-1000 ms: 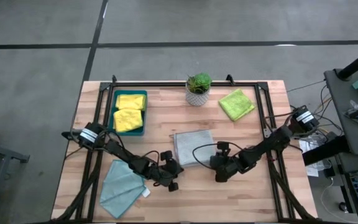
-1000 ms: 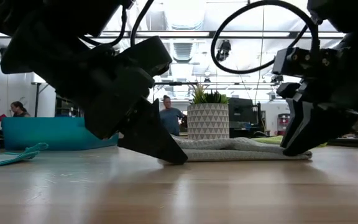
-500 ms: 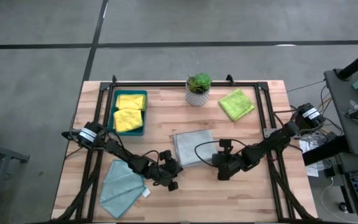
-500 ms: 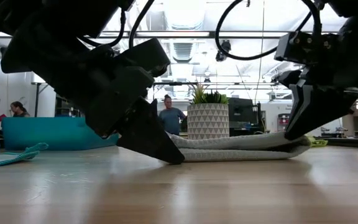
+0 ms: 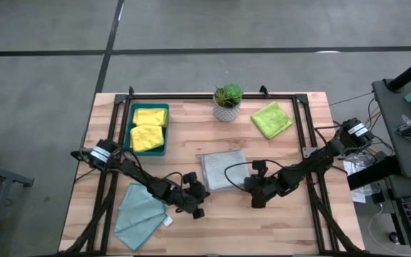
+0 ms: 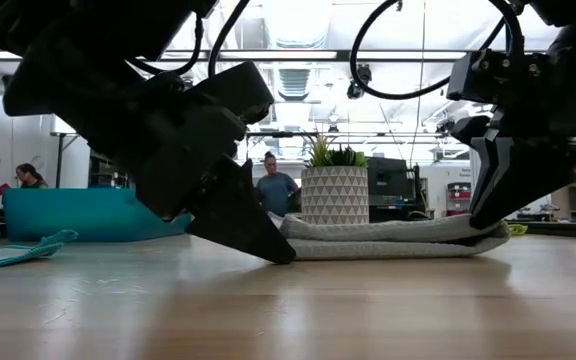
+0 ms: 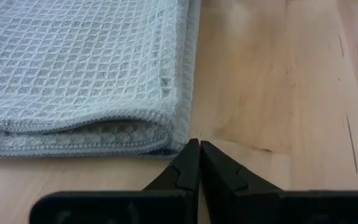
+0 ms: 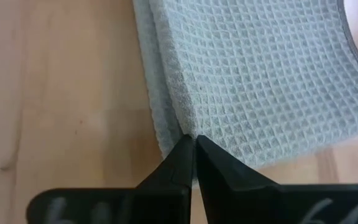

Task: Fold microfiber towels
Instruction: Fold the gray towel

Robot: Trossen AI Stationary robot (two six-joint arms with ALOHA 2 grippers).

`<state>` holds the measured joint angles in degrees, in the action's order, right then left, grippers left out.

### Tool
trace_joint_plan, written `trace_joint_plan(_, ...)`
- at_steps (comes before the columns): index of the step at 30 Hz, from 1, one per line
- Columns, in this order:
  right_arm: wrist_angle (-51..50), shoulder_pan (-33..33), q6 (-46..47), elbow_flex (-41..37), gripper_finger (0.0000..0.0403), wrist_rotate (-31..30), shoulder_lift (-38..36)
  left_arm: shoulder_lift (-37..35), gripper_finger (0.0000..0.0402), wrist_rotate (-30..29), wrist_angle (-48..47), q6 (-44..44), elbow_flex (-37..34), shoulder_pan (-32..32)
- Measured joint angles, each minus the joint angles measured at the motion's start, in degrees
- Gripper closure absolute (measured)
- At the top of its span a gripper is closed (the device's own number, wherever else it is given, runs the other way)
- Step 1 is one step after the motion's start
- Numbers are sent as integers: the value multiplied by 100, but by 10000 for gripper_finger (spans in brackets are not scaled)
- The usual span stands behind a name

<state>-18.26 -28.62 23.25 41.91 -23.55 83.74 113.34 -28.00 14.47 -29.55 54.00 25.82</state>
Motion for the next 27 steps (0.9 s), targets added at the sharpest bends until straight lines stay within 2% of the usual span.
trace_joint_plan(5, 76, 2, 19, -2, 391, 197, -58, -255, 402, 353, -214, 186, -17, -9)
trace_joint_plan(10, 7, -8, 87, 74, 364, 351, -121, -616, 401, 455, -946, 156, 9, 7)
trace_joint_plan(18, -273, -11, 155, 408, 301, 422, -290, -1045, 401, 400, -581, 835, 41, -42)
trace_joint_plan(23, -626, 217, 1139, 482, 280, 424, -597, -893, 402, 331, 207, 1371, 42, -262)
trace_joint_plan(27, -1331, 575, 2378, 409, 263, 455, -1003, -653, 402, 320, 210, 1380, 20, -484)
